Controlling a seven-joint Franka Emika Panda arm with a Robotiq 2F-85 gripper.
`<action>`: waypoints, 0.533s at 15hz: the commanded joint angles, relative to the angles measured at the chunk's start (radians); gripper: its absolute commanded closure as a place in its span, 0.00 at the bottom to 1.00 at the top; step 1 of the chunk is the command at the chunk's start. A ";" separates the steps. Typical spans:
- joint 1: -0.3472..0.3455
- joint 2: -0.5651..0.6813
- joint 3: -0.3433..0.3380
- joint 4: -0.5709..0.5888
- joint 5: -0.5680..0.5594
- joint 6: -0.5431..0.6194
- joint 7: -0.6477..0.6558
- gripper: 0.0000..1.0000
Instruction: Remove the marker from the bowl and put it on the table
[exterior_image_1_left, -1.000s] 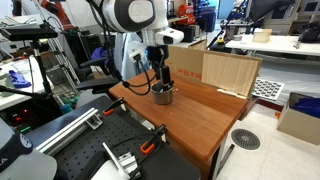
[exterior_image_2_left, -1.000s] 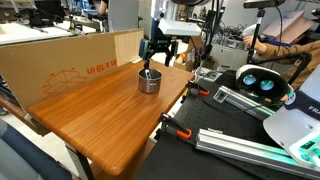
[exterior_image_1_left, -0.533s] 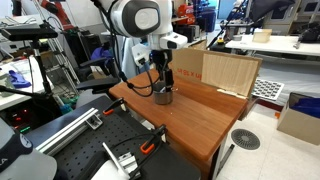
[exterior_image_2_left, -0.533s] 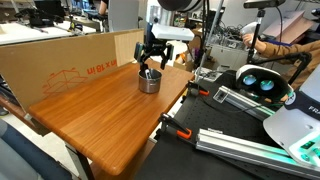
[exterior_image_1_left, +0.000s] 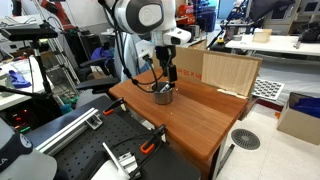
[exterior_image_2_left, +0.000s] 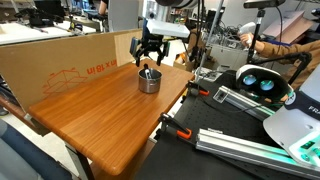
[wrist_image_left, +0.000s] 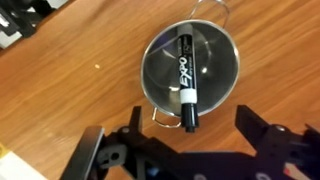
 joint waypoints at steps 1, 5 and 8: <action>0.024 0.024 -0.032 0.020 0.023 0.022 0.008 0.00; 0.025 0.041 -0.043 0.030 0.022 0.021 0.006 0.04; 0.026 0.051 -0.039 0.035 0.028 0.023 -0.002 0.31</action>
